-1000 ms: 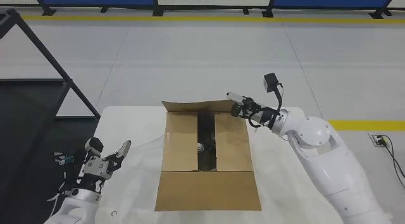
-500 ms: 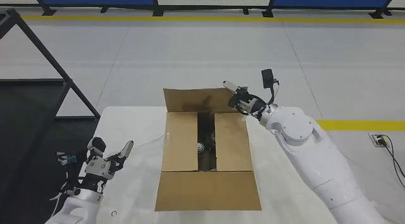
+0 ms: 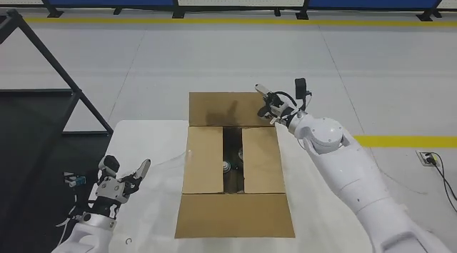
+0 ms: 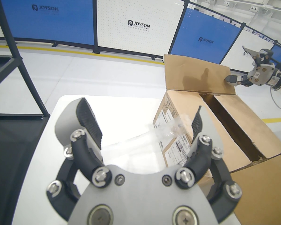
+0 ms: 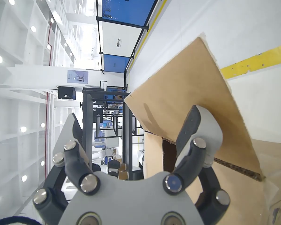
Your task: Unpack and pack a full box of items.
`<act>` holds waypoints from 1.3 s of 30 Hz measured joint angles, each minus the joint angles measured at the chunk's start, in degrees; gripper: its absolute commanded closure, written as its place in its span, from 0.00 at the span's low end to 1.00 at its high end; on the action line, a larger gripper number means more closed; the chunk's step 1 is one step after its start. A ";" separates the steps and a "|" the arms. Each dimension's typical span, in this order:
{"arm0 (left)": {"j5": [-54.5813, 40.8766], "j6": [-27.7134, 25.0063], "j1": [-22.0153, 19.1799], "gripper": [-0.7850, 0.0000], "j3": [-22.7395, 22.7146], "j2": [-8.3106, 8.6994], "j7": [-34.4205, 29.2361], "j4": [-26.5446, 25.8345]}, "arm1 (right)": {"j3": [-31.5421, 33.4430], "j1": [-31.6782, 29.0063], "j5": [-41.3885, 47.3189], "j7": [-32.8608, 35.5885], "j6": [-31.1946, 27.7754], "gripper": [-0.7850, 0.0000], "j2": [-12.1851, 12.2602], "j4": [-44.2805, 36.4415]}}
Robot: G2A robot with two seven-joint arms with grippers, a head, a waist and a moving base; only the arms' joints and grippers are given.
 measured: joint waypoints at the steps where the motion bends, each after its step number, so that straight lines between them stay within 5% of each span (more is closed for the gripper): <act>1: 0.00 0.00 0.00 0.00 0.00 0.00 0.00 0.00 | -0.22 0.27 0.49 -0.45 -0.04 0.00 -0.47 0.88; 14: -0.01 -0.02 0.01 0.00 0.01 0.00 -0.01 -0.01 | -0.86 0.93 0.56 -0.94 0.76 0.00 -1.32 2.76; 27: -0.24 -1.02 -0.24 0.00 0.06 -0.05 -0.57 -1.10 | -0.25 0.36 0.05 -11.69 9.81 0.00 -3.46 1.85; 39: -0.23 -1.02 -0.24 0.00 0.06 -0.04 -0.57 -1.10 | -0.75 1.96 -1.33 -15.98 9.53 0.00 -6.28 5.99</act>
